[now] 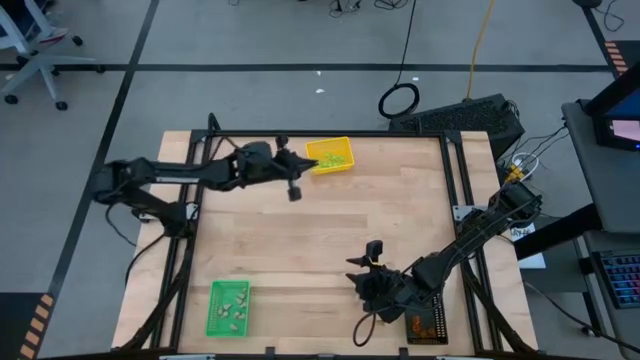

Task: Sort Halloween decoration
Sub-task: Put the green spider toy into the yellow bin, then put the white skull toy into the green bin

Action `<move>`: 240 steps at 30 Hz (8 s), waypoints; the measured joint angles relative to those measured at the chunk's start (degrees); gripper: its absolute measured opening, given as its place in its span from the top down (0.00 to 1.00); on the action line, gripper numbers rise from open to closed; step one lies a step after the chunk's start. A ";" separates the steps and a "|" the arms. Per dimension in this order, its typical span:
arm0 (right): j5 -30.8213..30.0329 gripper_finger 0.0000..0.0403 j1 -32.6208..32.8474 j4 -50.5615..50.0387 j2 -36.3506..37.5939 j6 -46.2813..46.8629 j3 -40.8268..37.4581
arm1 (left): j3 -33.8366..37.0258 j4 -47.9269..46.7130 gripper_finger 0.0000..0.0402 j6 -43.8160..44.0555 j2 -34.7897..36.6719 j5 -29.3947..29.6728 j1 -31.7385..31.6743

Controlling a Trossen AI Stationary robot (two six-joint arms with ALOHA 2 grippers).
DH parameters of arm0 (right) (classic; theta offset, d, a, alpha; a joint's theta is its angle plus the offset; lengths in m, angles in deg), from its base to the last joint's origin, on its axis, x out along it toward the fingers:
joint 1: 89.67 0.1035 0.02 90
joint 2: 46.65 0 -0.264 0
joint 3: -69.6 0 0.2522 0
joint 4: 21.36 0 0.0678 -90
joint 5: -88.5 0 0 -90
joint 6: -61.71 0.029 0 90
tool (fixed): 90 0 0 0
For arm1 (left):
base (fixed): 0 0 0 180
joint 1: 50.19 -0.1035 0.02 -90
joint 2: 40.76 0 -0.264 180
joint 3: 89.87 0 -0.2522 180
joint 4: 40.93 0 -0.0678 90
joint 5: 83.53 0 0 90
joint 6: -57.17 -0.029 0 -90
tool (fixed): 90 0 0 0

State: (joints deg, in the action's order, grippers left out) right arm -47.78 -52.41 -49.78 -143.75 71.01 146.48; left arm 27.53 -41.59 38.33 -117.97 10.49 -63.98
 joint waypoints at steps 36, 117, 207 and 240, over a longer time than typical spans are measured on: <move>6.66 0.57 5.97 -11.20 0.04 20.21 -0.35 | -21.04 -20.30 0.59 21.67 -20.59 8.71 -6.69; 38.86 0.99 -8.04 26.90 -8.28 -7.73 -8.92 | -17.46 -29.70 0.59 52.50 -28.26 42.91 50.63; 29.75 0.58 -8.17 28.75 -3.15 -11.66 -8.86 | -17.58 2.65 0.91 73.10 -36.90 49.49 53.90; 32.35 0.61 -5.07 27.85 -1.62 -10.60 -8.86 | -17.55 -8.08 0.90 -37.18 -25.90 48.45 58.69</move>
State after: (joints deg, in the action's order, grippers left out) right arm -15.44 -57.48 -21.93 -145.37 60.42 137.62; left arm 9.98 -49.67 1.15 -143.87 58.94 -5.29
